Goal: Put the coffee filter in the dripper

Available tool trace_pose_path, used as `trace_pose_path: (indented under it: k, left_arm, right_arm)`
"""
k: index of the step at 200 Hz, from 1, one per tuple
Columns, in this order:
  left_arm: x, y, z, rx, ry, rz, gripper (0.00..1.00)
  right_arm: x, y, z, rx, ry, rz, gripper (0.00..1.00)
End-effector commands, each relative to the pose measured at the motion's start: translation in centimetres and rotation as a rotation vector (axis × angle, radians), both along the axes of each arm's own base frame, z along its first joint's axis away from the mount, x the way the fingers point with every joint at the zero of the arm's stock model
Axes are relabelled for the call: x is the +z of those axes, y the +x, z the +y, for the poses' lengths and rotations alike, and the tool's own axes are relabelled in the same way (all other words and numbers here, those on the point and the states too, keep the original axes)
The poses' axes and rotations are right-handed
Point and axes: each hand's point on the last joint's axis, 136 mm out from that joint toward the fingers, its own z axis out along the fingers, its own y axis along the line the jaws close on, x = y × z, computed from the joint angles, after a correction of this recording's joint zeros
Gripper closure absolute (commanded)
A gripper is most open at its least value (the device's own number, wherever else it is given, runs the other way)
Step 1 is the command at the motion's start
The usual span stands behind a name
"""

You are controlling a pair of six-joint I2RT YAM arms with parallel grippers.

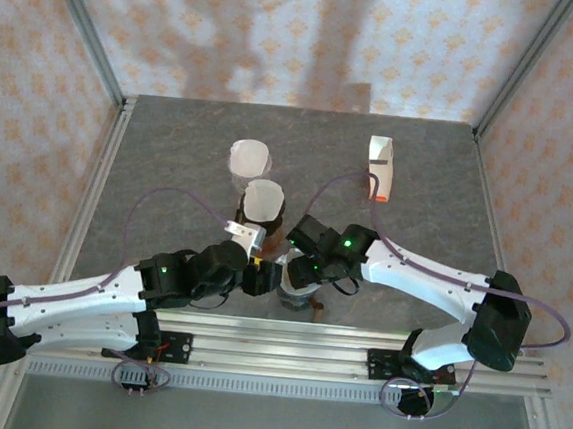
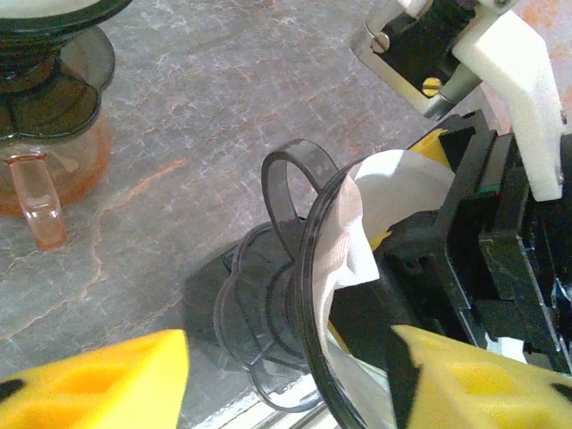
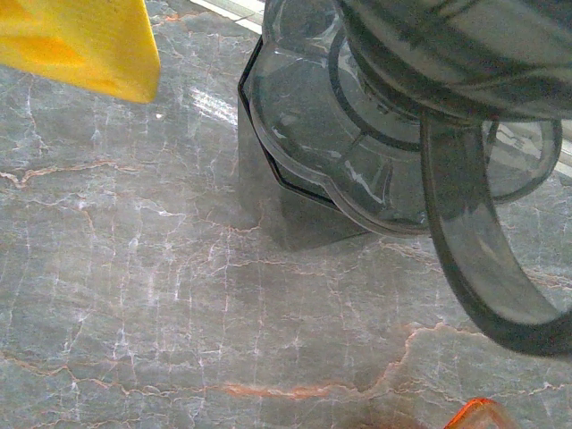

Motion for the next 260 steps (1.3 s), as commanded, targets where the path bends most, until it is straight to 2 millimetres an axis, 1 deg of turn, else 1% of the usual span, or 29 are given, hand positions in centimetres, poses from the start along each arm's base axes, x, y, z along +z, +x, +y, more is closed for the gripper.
trace_pose_path:
  k: [1,38,63,87,116,136,153,160,167,169,173,200,229,260]
  left_arm:
    - [-0.6,0.1,0.7,0.03,0.027,0.004,0.48]
    - [-1.1,-0.2,0.6,0.022,0.026,0.024,0.58]
    - [-1.1,-0.3,0.7,0.021,0.032,0.029,0.6]
    - [-1.1,-0.3,0.7,0.022,0.03,0.03,0.6]
    - [-1.2,-0.3,0.8,0.024,0.035,0.032,0.59]
    - [-1.2,-0.3,0.7,0.026,0.03,0.032,0.59]
    - [-1.2,-0.3,0.7,0.027,0.029,0.033,0.59]
    - [-1.2,-0.3,0.7,0.027,0.029,0.034,0.59]
    - [-1.2,-0.3,0.8,0.029,0.029,0.033,0.59]
    - [-1.2,-0.3,0.8,0.028,0.028,0.032,0.59]
    - [-1.2,-0.3,0.8,0.03,0.028,0.033,0.59]
    - [-1.2,-0.2,0.9,0.035,0.029,0.03,0.59]
    - [-1.2,-0.2,0.9,0.036,0.031,0.03,0.59]
    - [-1.3,-0.1,1.0,0.04,0.037,0.029,0.59]
  right_arm:
    - [-1.3,0.2,-0.8,-0.001,-0.053,-0.005,0.28]
    - [-1.0,0.4,-0.8,-0.004,-0.054,-0.015,0.28]
    - [-0.2,0.6,-0.6,-0.007,-0.039,-0.03,0.28]
    - [1.2,0.9,-0.4,-0.011,-0.006,-0.063,0.28]
    - [3.6,1.0,-0.5,-0.025,0.056,-0.101,0.28]
    - [5.1,0.8,-1.3,-0.046,0.09,-0.129,0.27]
    - [5.7,0.4,-2.1,-0.065,0.112,-0.138,0.27]
    - [5.8,0.2,-2.4,-0.071,0.118,-0.138,0.28]
    - [5.4,0.0,-2.6,-0.078,0.109,-0.13,0.27]
    - [5.9,-0.1,-2.8,-0.079,0.127,-0.139,0.28]
    - [6.1,-0.2,-3.0,-0.083,0.135,-0.144,0.28]
    - [6.4,-0.4,-3.9,-0.102,0.145,-0.161,0.29]
    - [5.9,-0.5,-4.5,-0.113,0.134,-0.159,0.34]
    - [5.5,-0.4,-5.0,-0.128,0.116,-0.162,0.42]
